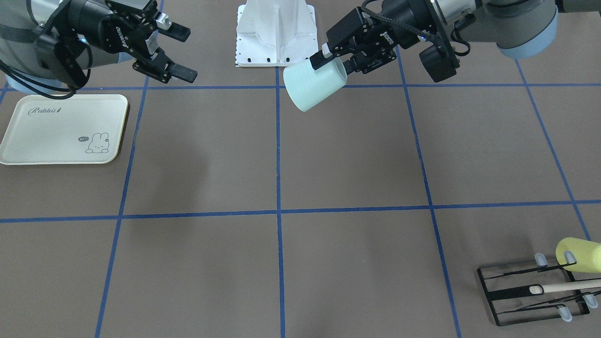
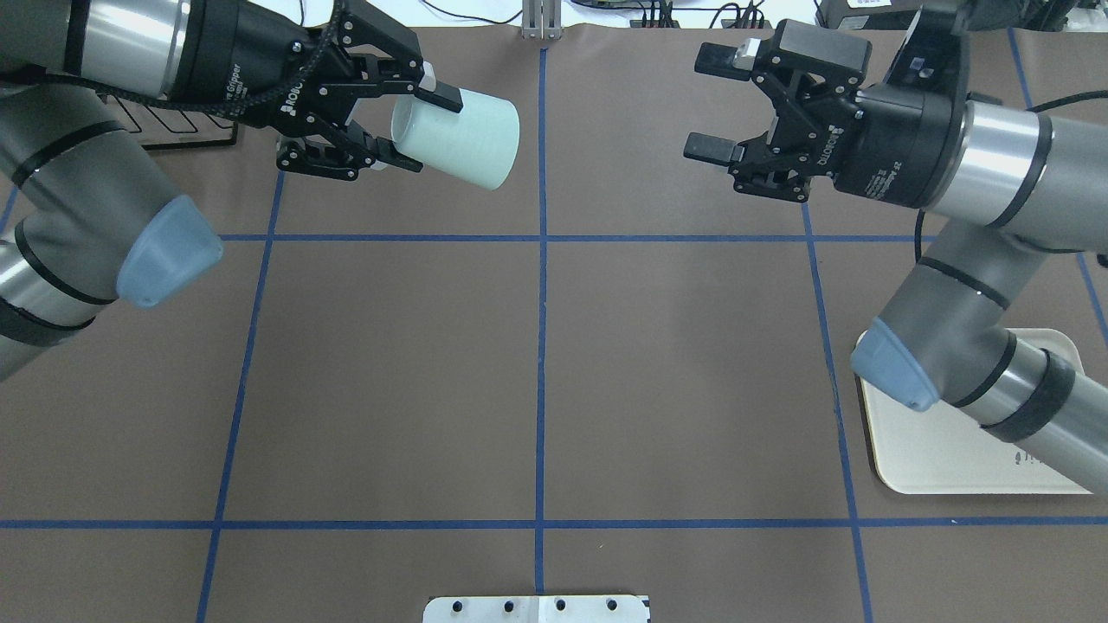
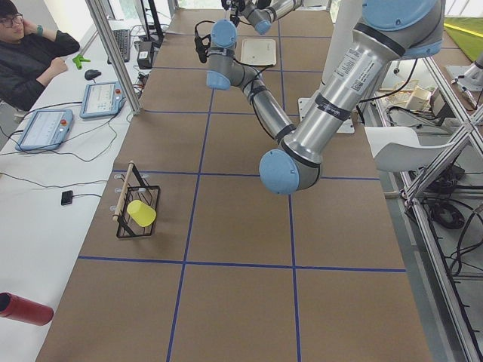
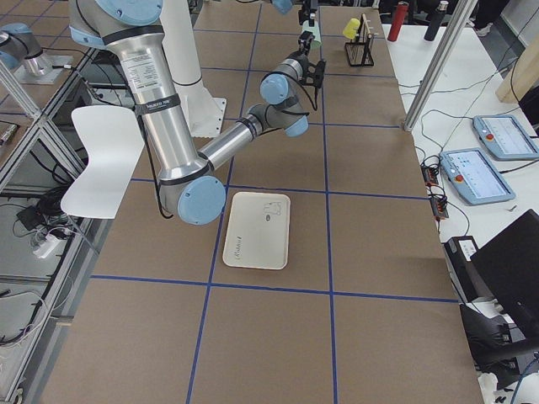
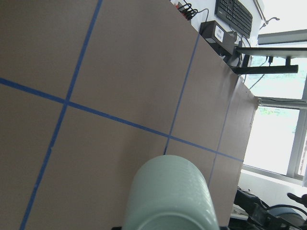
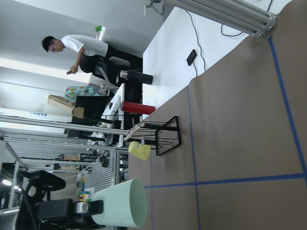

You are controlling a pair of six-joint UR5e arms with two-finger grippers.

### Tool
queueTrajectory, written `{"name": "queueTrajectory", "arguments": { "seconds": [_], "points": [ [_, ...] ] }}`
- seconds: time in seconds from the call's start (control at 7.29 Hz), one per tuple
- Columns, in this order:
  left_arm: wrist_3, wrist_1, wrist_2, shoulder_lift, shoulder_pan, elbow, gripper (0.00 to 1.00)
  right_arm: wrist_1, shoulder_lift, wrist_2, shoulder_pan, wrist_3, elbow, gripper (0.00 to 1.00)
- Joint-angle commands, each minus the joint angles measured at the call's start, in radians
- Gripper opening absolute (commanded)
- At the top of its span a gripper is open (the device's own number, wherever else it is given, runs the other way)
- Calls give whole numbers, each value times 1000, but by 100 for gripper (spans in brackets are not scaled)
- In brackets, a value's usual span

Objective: Left arm grabs green cup and hands to right arm on tray

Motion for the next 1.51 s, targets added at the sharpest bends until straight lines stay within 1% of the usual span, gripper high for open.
{"name": "queueTrajectory", "arguments": {
  "seconds": [0.0,0.14,0.41,0.69,0.96,1.1,1.23,1.37],
  "points": [
    [-150,-117,1,-7,26,1,16,71,38,-202,-159,26,4,99],
    [-176,-128,1,-7,28,-1,17,71,56,-236,-202,24,4,99],
    [-185,-129,-2,-15,27,-2,17,71,56,-232,-221,23,6,99],
    [-215,-159,-9,-18,30,-10,18,71,58,-235,-224,20,7,99],
    [-222,-161,-94,-36,31,-15,18,77,63,-223,-226,16,27,99],
    [-225,-161,-97,-38,33,-27,21,77,69,-194,-227,21,37,98],
    [-243,-162,-117,-38,33,-41,22,79,76,-116,-223,14,41,98],
    [-260,-162,-119,-39,36,-61,21,78,81,-106,-223,4,40,98]
  ]
}}
